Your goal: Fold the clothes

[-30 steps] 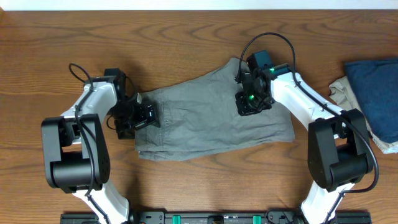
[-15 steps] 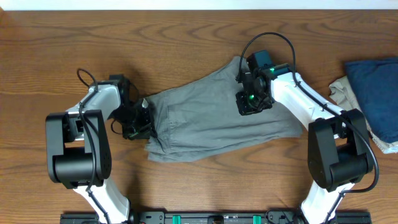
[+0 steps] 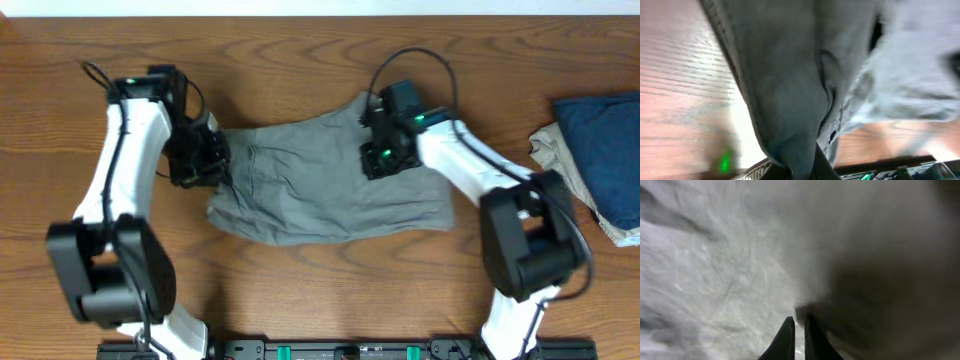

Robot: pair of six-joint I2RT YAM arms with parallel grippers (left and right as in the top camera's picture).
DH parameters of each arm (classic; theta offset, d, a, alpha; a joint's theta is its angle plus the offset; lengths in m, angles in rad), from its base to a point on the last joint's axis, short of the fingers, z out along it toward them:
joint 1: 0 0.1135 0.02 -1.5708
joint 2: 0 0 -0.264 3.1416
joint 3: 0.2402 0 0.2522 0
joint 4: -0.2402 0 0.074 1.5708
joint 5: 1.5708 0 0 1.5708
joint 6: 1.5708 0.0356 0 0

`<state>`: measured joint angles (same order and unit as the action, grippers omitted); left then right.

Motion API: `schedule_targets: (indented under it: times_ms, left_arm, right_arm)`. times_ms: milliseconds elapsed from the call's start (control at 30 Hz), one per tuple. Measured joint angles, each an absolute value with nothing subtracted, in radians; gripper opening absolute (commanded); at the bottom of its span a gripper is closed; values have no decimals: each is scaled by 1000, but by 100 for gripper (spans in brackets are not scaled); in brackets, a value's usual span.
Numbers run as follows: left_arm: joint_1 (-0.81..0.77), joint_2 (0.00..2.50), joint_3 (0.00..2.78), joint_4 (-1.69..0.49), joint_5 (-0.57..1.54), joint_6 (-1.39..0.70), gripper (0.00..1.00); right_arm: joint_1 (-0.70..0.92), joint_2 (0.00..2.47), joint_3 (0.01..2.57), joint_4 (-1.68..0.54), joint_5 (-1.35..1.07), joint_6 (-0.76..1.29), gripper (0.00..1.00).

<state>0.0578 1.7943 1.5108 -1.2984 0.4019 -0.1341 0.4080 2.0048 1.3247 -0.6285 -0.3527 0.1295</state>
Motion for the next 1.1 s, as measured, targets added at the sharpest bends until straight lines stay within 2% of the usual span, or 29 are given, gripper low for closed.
schedule_targets:
  times_ms: [300,533,667,867,1100]
  left_arm:
    - [58,1696,1624,-1275,601,-135,6]
    - [58,1692,1626,-1249,745,-138,6]
    - [58,1692,1626,-1251,747,-138,6]
    - [58,1692,1626,-1256,737,-134,6]
    - [58,1692,1626,-1256,733,-122,6]
  right_arm:
    - [626,2144,1345,-420,-601,208,8]
    - [731,2154,1361,-439,-619,221,11]
    - [693,2154,1422,-612,-576,199,15]
    - [516,2141,1559,-897,-432,144,13]
    - [313,2065,1601,-1029,-289,123,10]
